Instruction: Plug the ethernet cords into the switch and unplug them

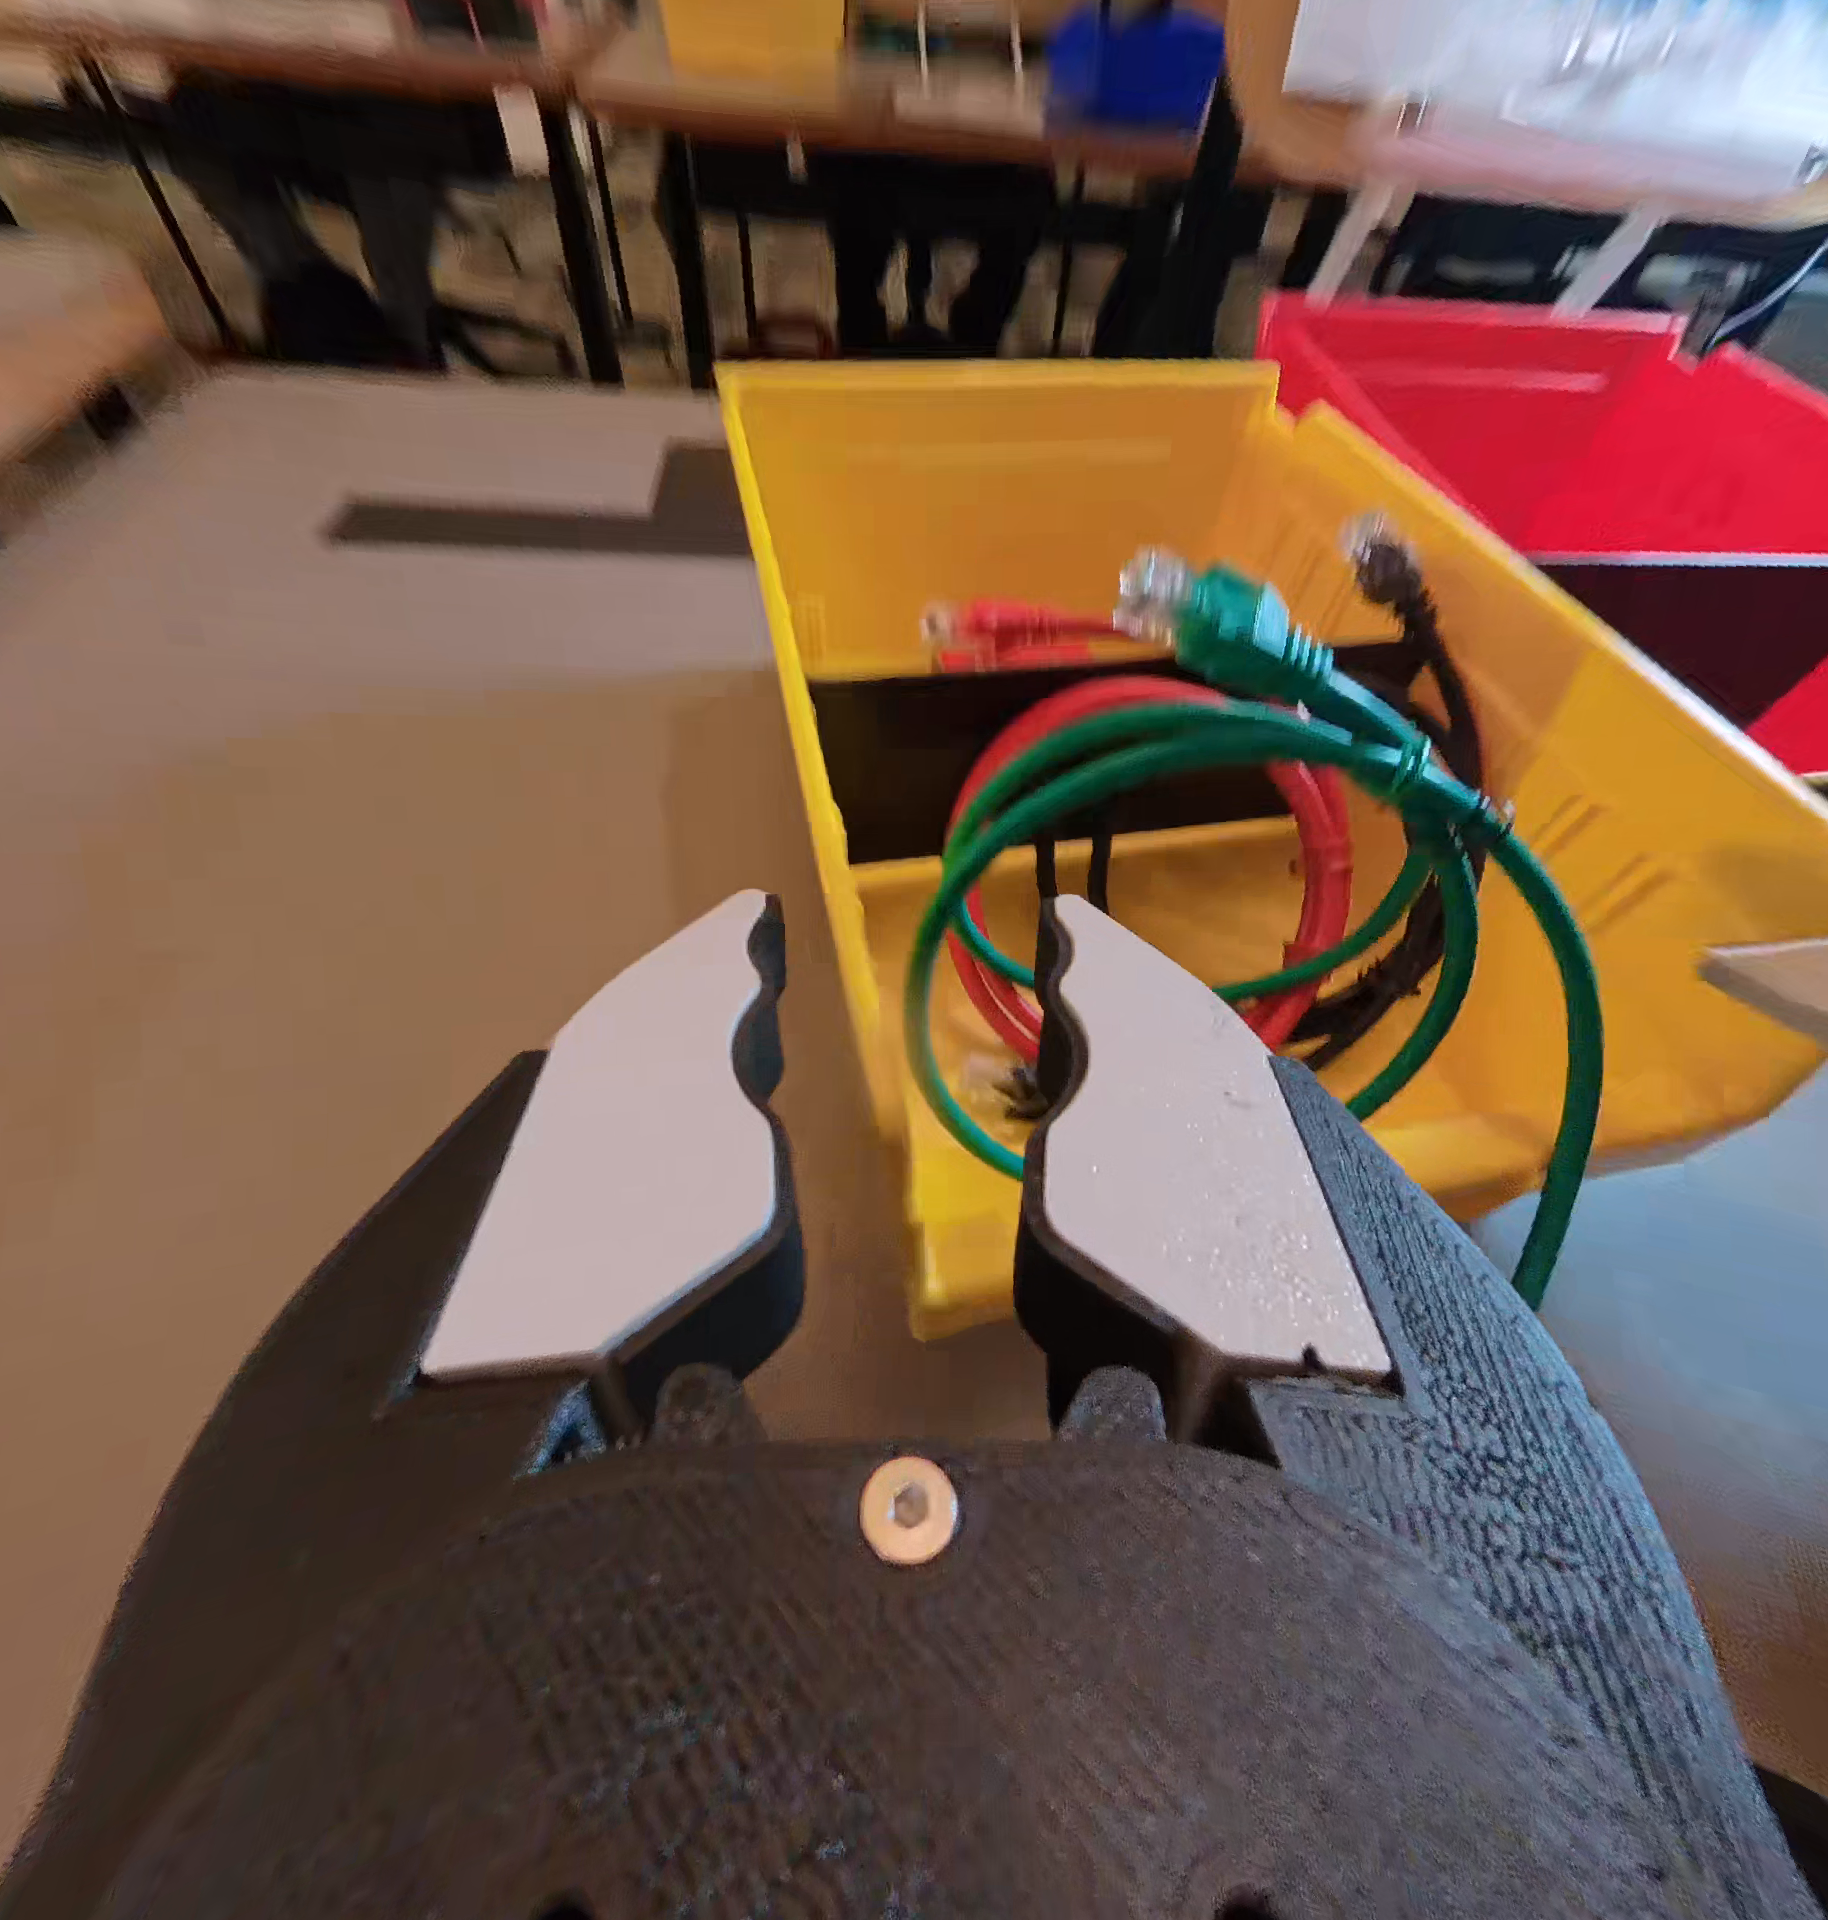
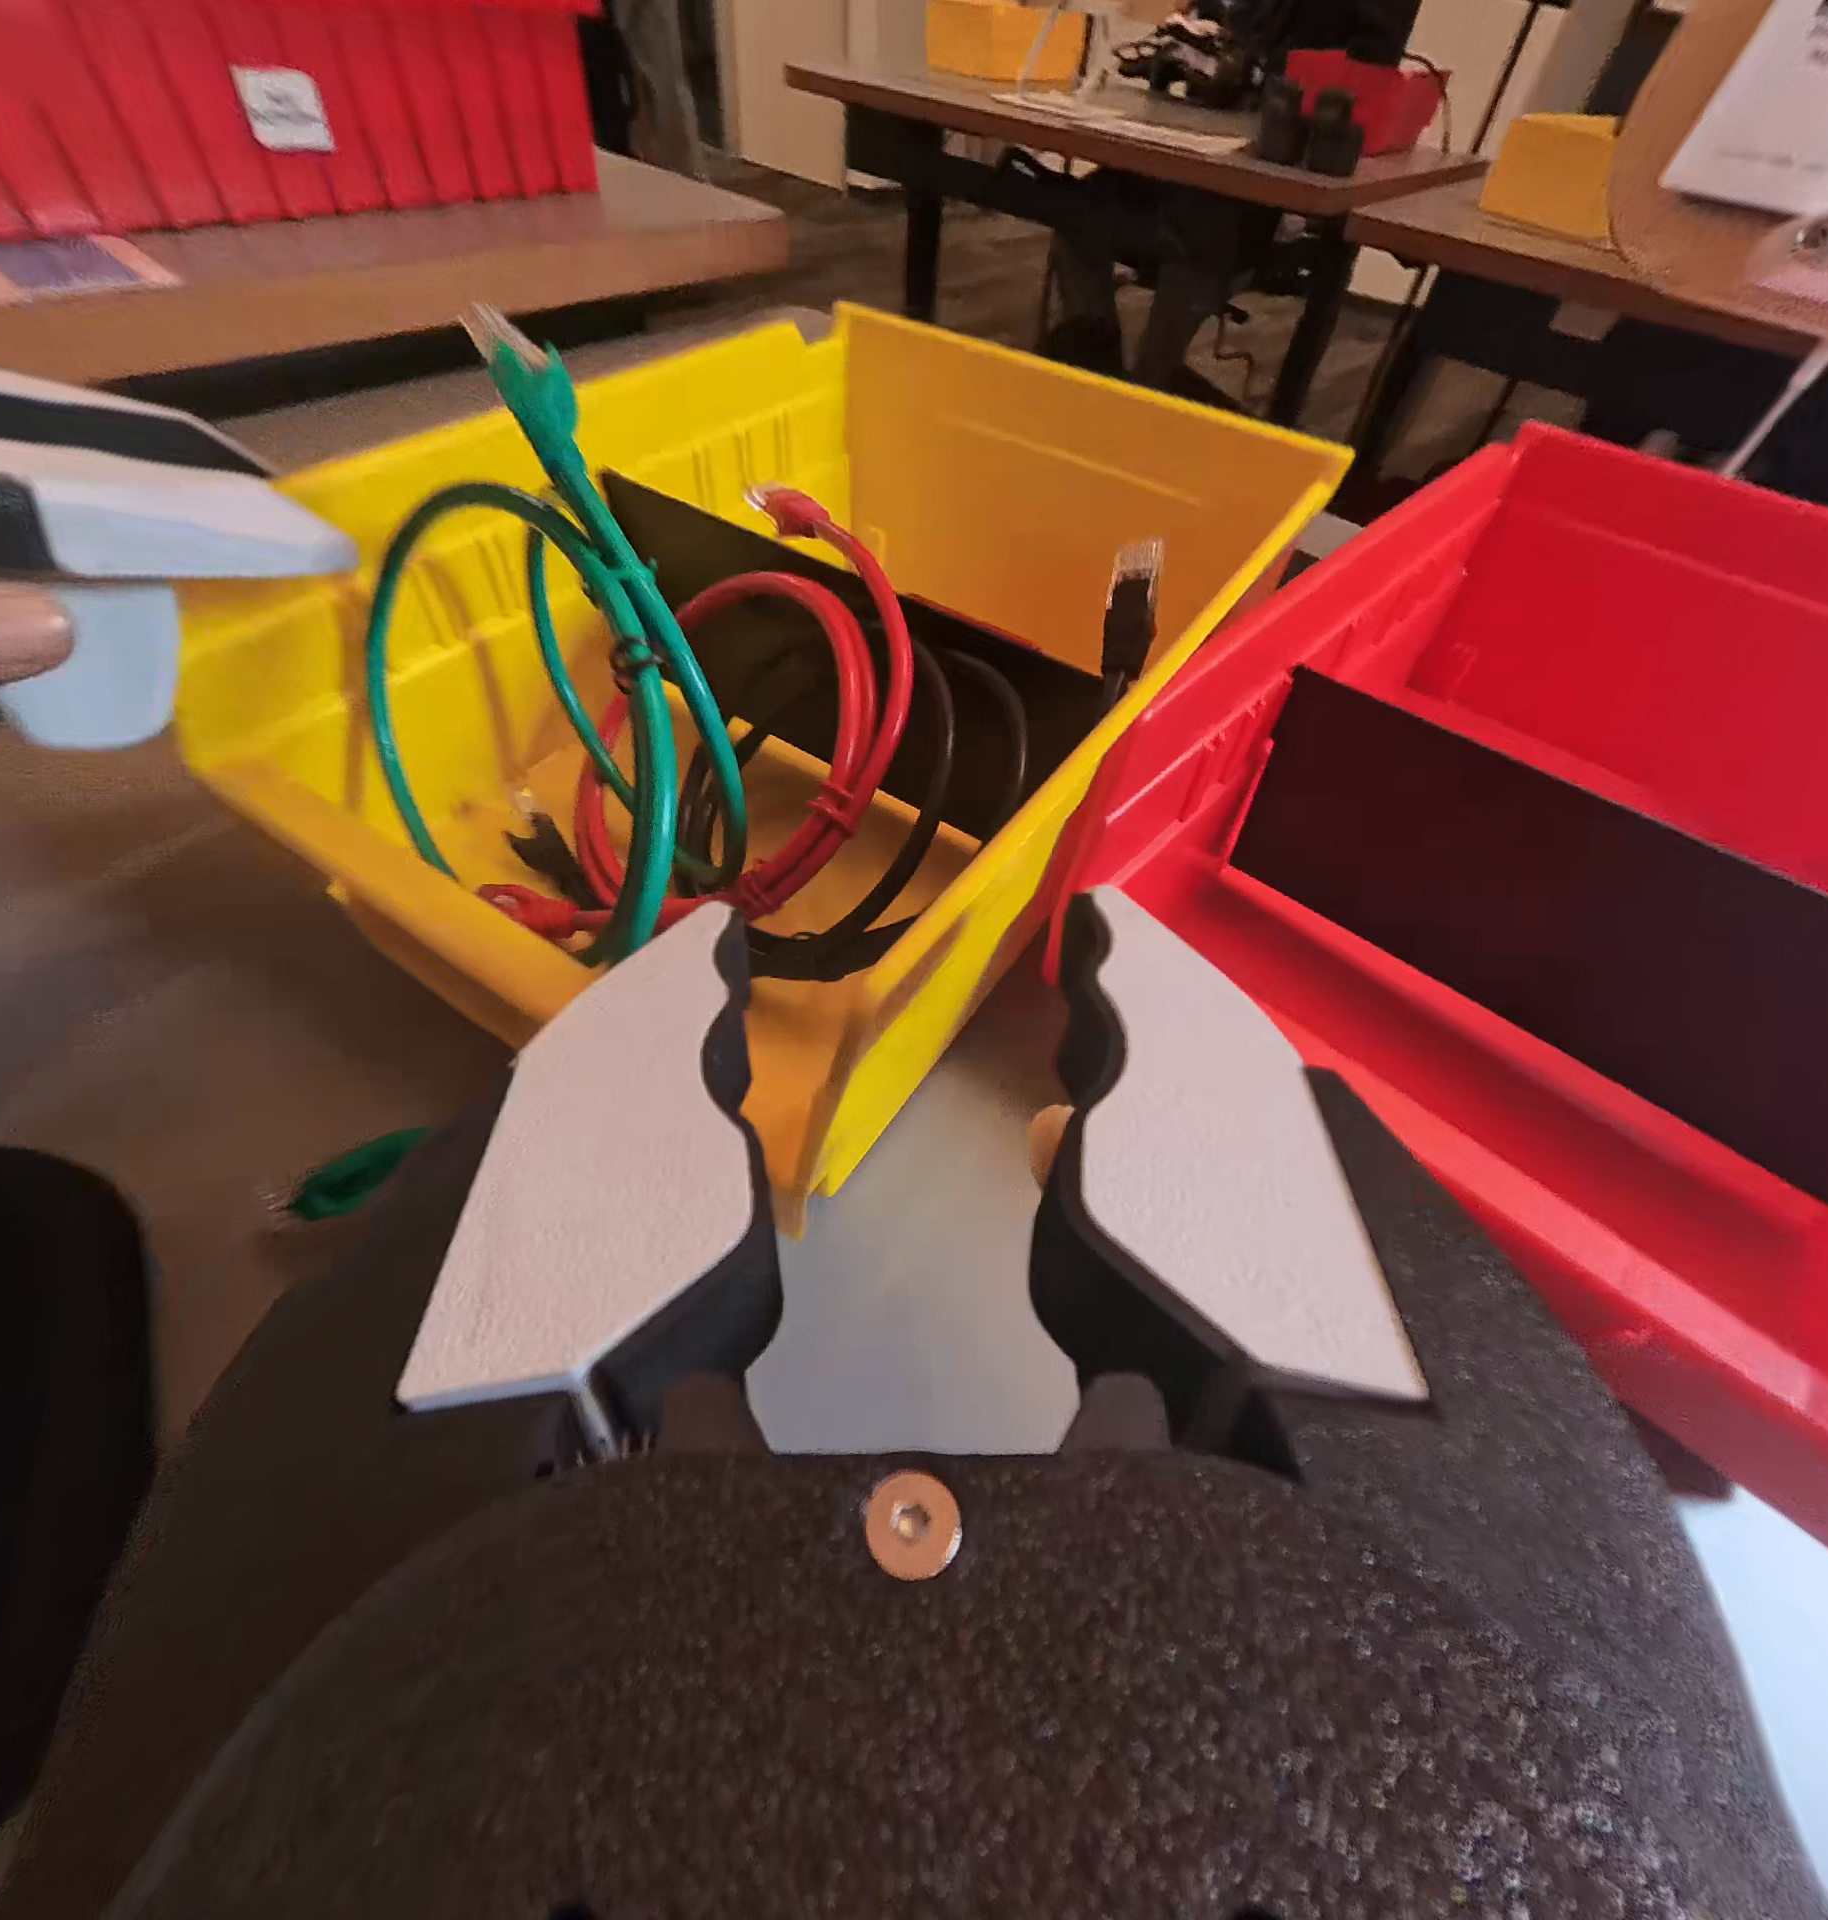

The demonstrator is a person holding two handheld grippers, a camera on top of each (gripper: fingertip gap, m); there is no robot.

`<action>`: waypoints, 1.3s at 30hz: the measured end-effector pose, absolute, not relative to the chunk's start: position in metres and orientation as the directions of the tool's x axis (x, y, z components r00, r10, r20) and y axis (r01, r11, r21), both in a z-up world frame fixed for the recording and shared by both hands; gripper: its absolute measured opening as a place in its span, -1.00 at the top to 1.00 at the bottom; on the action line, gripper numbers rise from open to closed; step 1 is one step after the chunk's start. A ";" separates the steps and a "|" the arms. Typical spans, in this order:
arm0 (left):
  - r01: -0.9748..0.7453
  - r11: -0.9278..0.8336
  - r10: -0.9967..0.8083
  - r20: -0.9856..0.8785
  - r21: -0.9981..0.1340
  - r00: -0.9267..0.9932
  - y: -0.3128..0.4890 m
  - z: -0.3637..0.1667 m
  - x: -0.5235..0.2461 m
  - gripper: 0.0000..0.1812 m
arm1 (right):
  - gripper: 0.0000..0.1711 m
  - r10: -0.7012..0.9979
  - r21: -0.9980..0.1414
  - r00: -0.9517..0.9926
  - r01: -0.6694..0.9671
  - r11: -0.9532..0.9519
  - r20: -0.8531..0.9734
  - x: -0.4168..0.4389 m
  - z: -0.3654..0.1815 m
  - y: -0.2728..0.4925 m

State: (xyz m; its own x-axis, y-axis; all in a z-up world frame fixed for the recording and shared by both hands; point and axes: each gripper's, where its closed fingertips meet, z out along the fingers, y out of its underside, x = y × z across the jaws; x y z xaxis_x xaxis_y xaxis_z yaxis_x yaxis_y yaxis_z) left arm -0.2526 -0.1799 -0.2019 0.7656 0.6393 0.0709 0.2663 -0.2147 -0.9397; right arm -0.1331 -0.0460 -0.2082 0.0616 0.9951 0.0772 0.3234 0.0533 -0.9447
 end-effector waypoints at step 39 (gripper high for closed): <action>-0.494 -0.782 -0.322 -0.433 -0.380 0.842 -0.122 -0.292 -0.200 0.63 | 0.64 0.724 -0.238 -0.403 0.759 0.606 0.560 0.062 -0.285 0.148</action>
State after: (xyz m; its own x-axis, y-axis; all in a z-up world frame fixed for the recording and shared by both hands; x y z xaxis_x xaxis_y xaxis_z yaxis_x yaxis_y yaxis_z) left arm -0.2004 -0.1222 -0.2916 0.8420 -0.3224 -0.4326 -0.4944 -0.7820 -0.3795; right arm 0.0618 0.1475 -0.2847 -0.4031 0.7242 0.5595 0.7585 0.6065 -0.2384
